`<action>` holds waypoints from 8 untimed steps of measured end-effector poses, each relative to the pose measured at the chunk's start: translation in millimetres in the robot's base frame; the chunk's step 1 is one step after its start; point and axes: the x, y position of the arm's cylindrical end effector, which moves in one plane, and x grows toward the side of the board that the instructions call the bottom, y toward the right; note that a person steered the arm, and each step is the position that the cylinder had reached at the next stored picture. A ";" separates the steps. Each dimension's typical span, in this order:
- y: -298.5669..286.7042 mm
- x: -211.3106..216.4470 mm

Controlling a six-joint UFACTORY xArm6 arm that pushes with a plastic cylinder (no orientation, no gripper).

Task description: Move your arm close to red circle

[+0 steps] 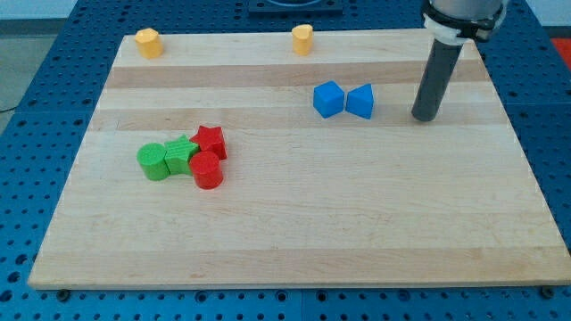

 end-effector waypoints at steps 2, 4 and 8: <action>-9.4 48.7; -98.8 174.2; -350.5 144.5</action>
